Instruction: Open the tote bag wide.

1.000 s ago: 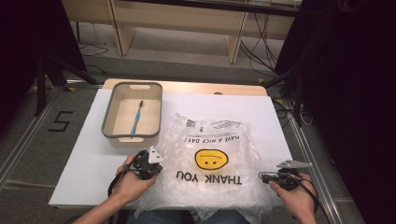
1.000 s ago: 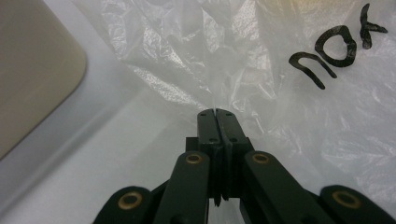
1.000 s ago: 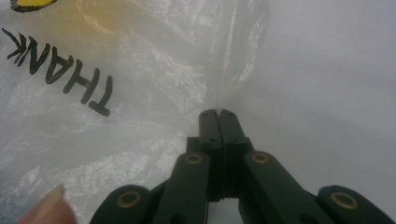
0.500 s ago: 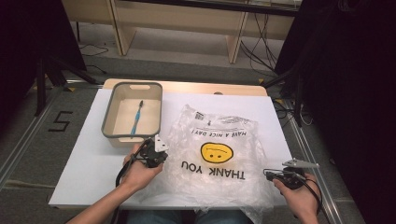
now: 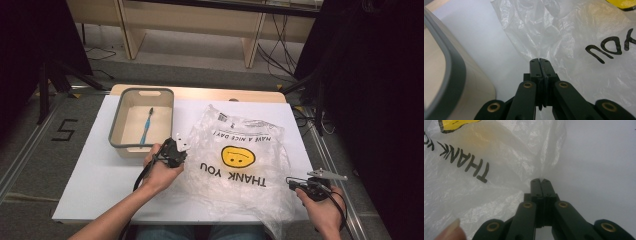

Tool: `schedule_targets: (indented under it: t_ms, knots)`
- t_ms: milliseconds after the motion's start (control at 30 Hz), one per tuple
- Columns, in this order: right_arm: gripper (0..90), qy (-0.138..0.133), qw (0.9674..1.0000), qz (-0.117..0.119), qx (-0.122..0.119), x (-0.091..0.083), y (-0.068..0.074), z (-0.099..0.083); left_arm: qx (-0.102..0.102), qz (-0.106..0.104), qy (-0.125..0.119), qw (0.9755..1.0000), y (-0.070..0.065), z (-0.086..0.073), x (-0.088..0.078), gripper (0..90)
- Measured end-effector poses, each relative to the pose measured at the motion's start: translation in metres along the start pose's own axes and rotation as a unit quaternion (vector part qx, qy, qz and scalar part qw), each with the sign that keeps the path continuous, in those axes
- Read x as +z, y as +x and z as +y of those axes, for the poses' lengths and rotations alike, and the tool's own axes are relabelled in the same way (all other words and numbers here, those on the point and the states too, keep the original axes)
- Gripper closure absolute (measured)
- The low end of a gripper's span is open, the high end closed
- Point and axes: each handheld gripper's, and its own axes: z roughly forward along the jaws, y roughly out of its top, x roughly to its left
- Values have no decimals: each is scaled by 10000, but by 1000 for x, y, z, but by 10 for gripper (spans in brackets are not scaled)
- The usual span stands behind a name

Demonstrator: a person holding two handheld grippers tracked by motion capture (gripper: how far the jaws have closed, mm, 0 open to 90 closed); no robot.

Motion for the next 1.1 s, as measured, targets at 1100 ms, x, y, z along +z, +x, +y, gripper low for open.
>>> schedule_targets:
  t_ms: [1100]
  knots:
    - [870, -6, 9998, 173, -134, 14, 17, 5, 150, 830, -637, 9944, 18, 57, 24, 550]
